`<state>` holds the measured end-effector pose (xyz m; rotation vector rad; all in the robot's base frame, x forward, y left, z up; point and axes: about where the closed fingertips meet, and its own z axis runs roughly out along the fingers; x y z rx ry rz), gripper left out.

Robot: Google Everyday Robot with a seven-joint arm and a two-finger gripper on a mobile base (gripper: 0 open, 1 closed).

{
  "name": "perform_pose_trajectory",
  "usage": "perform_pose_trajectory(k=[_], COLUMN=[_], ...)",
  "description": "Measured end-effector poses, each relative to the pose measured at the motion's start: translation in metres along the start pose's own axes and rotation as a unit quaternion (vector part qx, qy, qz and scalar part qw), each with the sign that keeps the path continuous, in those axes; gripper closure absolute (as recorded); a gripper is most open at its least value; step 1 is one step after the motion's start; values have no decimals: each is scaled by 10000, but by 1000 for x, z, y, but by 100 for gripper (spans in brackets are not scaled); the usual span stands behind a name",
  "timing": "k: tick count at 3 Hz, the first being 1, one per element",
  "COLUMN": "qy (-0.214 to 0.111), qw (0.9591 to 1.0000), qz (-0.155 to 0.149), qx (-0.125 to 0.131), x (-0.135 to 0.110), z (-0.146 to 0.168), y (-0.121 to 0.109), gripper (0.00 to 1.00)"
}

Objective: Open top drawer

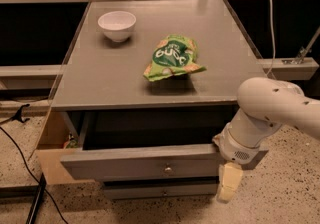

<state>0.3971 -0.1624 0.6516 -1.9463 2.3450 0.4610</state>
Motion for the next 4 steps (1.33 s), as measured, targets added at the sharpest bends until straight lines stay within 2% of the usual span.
perform_pose_trajectory(k=[1,2,3,4], qy=[200,395,402,402], qw=[9983,9938,9904,9904], qz=[175,323,420,420], qx=[-517,-990,-1252,-1252], x=[15,31,38,38], z=[-13,-21,-21,-21], y=[42,77,103,103], gripper=[0,0,0,0])
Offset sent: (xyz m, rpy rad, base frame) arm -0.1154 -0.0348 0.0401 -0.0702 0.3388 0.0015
